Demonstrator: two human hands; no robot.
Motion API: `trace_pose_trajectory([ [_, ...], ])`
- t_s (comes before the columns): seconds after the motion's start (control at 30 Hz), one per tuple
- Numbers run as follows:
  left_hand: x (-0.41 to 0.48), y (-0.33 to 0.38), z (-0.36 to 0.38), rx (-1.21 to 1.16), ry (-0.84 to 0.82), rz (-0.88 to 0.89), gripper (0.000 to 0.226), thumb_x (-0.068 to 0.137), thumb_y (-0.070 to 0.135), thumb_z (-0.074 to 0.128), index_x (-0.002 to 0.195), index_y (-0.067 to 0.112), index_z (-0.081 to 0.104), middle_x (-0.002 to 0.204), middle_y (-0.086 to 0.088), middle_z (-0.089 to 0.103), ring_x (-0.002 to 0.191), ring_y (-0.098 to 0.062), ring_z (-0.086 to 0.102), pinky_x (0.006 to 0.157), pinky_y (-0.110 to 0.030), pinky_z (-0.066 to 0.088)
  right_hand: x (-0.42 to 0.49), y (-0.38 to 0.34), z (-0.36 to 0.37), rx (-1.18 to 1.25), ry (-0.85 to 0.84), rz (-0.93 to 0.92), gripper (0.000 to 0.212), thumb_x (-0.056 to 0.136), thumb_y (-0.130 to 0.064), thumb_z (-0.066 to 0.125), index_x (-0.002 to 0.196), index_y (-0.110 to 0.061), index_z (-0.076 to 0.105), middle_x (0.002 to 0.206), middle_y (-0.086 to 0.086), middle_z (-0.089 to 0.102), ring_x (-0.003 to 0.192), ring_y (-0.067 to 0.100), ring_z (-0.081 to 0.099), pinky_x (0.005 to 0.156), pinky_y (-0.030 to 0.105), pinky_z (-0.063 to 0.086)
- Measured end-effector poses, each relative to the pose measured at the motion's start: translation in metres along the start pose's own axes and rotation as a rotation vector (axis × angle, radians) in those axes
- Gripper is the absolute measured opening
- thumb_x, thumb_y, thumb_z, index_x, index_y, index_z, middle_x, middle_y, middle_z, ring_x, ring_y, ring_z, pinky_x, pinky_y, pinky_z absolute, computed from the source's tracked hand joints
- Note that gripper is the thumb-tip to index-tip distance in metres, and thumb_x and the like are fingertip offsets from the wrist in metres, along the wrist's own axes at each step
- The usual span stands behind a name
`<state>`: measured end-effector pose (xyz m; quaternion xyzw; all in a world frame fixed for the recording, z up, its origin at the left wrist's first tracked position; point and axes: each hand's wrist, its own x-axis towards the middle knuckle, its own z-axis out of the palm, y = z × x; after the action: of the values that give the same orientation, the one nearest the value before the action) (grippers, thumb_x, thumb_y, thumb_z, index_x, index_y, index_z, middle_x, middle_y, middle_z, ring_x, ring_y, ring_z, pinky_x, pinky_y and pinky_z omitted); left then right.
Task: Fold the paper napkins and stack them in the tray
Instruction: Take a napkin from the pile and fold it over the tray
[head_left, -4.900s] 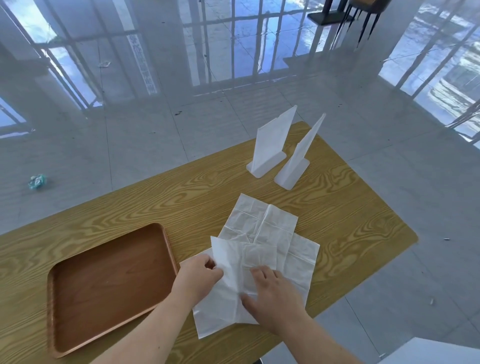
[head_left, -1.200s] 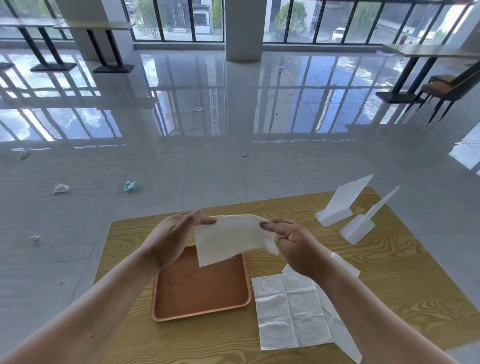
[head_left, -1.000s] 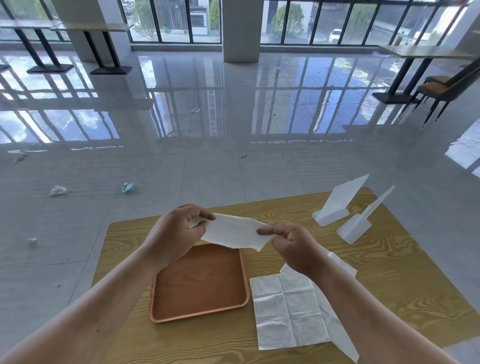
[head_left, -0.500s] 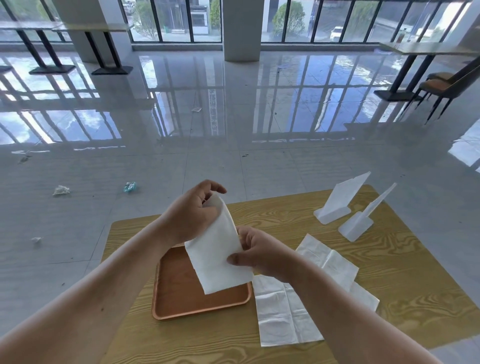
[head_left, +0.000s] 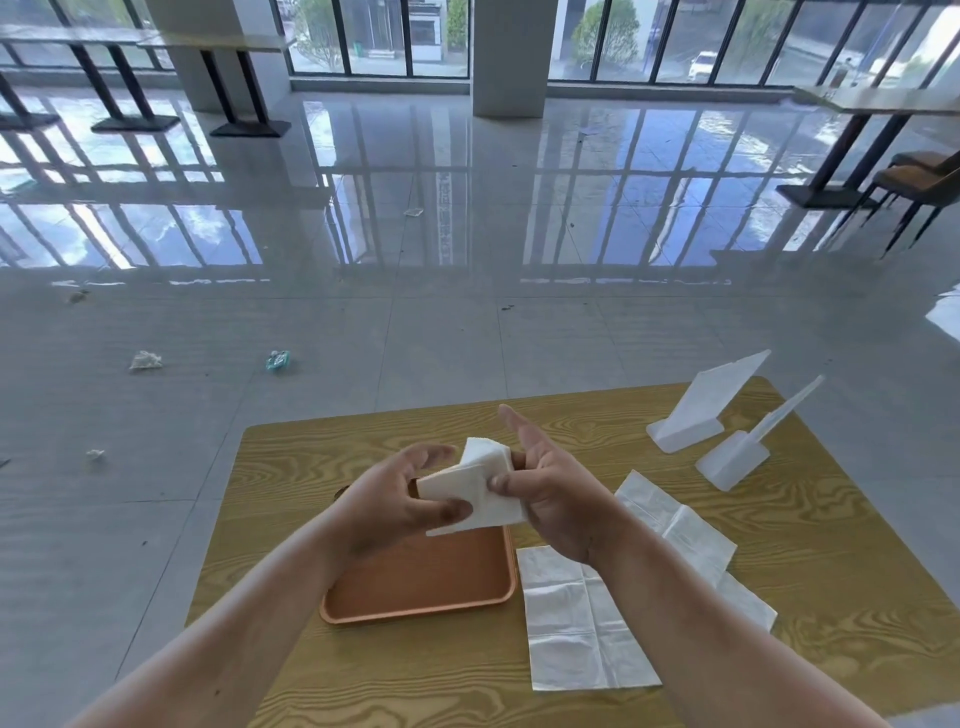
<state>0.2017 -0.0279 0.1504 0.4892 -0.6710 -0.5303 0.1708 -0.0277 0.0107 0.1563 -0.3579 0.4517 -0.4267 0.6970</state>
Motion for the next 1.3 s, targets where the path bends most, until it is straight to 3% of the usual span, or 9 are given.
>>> trace_pose_trajectory([
  [0.1,0.0,0.0,0.004,-0.021,0.111,0.029,0.033,0.072,0.048,0.086,0.103,0.041,0.075,0.086,0.008,0.079,0.075,-0.008,0.071,0.069,-0.029,0.056,0.0,-0.004,0.003,0.047,0.022,-0.016,0.092,0.09,0.012,0.058,0.164,-0.028,0.021,0.119,0.028,0.072,0.101,0.03,0.07,0.092,0.041,0.06],
  [0.2,-0.001,0.003,0.003,-0.024,0.167,0.073,0.004,0.088,0.031,0.077,0.092,0.033,0.079,0.076,-0.003,0.075,0.063,-0.01,0.061,0.058,-0.025,0.05,-0.001,-0.004,0.005,-0.043,0.064,0.004,0.076,0.096,0.015,0.054,0.157,-0.027,0.035,0.128,0.034,0.067,0.106,0.033,0.068,0.103,0.053,0.054],
  [0.33,-0.005,0.011,-0.002,-0.111,0.145,0.06,0.006,0.092,0.031,0.075,0.089,0.026,0.078,0.072,0.001,0.071,0.064,-0.014,0.058,0.062,-0.032,0.047,0.0,-0.004,0.006,-0.196,0.097,0.008,0.05,0.095,0.013,0.059,0.136,-0.016,0.061,0.112,0.015,0.073,0.097,0.02,0.073,0.087,0.036,0.062],
  [0.43,-0.006,0.017,-0.006,-0.23,0.099,0.038,0.017,0.089,0.037,0.072,0.093,0.02,0.076,0.085,-0.016,0.074,0.073,-0.021,0.067,0.068,-0.037,0.053,0.001,-0.007,0.004,-0.376,0.153,-0.013,0.028,0.093,0.004,0.066,0.114,-0.013,0.074,0.1,0.01,0.075,0.082,0.009,0.069,0.071,0.022,0.056],
  [0.67,-0.004,0.026,-0.009,-0.403,0.133,0.024,0.012,0.099,0.026,0.071,0.104,0.02,0.079,0.103,-0.013,0.08,0.088,-0.026,0.075,0.074,-0.039,0.061,0.002,-0.011,0.003,-0.25,0.185,-0.023,0.007,0.093,-0.014,0.066,0.088,-0.016,0.071,0.085,0.002,0.069,0.087,0.015,0.062,0.087,0.033,0.05],
  [0.83,-0.003,0.033,-0.004,-0.599,0.194,-0.002,0.019,0.102,0.021,0.067,0.114,0.01,0.077,0.114,-0.021,0.078,0.099,-0.038,0.075,0.078,-0.05,0.065,0.0,-0.01,0.013,-0.005,-0.037,0.063,0.032,0.093,-0.013,0.072,0.12,0.002,0.071,0.107,0.014,0.075,0.099,0.026,0.071,0.092,0.042,0.057],
  [1.03,-0.005,0.028,-0.005,-0.62,0.111,-0.111,0.025,0.102,0.023,0.067,0.12,0.008,0.075,0.113,-0.018,0.08,0.099,-0.033,0.078,0.079,-0.046,0.066,0.004,-0.01,0.018,0.086,0.115,0.078,0.012,0.102,-0.015,0.066,0.11,-0.011,0.075,0.107,0.012,0.08,0.099,0.027,0.076,0.092,0.052,0.062],
  [1.2,-0.002,0.02,-0.004,-0.568,0.142,-0.152,0.019,0.105,0.019,0.063,0.108,0.008,0.078,0.089,-0.018,0.073,0.066,-0.022,0.064,0.05,-0.028,0.054,0.005,-0.009,0.018,0.04,0.212,0.14,0.012,0.106,-0.021,0.06,0.111,-0.017,0.07,0.101,0.011,0.072,0.077,0.026,0.065,0.048,0.032,0.049],
  [1.3,0.0,0.015,-0.002,-0.597,0.143,-0.138,0.025,0.107,0.015,0.058,0.099,0.02,0.08,0.081,-0.006,0.074,0.062,-0.014,0.062,0.05,-0.027,0.052,0.005,-0.008,0.015,0.105,0.176,0.128,0.015,0.107,-0.013,0.057,0.117,-0.013,0.067,0.099,0.015,0.068,0.062,0.021,0.054,0.044,0.028,0.049],
])
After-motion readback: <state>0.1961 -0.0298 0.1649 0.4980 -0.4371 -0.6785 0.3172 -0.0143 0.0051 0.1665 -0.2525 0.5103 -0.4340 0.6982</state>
